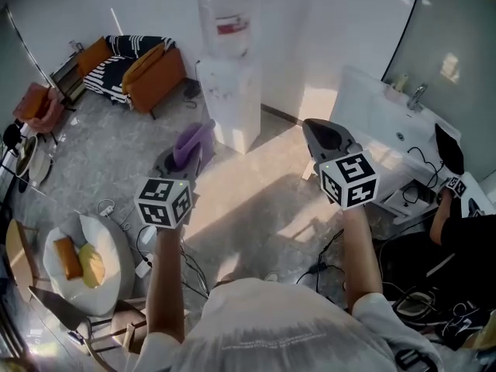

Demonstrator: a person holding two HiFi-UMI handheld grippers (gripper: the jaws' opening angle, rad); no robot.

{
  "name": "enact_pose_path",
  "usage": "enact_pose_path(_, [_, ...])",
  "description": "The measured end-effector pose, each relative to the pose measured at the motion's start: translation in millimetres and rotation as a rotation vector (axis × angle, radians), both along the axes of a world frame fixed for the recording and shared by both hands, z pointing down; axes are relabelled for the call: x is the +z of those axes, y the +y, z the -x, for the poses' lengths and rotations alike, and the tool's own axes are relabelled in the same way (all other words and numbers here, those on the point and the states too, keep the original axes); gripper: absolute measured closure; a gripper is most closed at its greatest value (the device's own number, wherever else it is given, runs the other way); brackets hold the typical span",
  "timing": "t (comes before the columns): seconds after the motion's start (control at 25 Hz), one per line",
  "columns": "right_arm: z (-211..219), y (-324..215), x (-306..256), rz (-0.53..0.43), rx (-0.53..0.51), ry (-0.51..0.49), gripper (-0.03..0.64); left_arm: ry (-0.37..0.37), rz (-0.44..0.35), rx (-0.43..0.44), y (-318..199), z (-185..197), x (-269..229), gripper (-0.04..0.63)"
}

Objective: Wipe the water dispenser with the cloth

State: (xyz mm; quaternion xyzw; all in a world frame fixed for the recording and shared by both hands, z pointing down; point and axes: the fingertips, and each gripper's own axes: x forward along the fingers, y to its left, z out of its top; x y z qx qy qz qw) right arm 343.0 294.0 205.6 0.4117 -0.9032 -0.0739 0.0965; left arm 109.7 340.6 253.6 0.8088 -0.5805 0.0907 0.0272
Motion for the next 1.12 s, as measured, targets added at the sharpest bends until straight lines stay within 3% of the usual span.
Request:
enact_pose_path(0.32, [-21, -23, 28, 0.060, -0.069, 0.011, 0.603, 0.003, 0.039, -0.057, -7, -29, 23, 0.546])
enact_pose_path(0.64, [-19, -55, 38, 0.091, -0.079, 0.013, 0.603, 0.018, 0.058, -0.089, -39, -23, 32, 0.546])
enact_pose_path(0.88, [8, -95, 48, 0.102, -0.075, 0.033, 0.603, 0.038, 0.077, -0.089, -82, 6, 50, 0.546])
enact_pose_path(1.12, [60, -168, 57, 0.118, -0.073, 0.043, 0.603, 0.063, 0.089, -0.091, -162, 62, 64, 0.546])
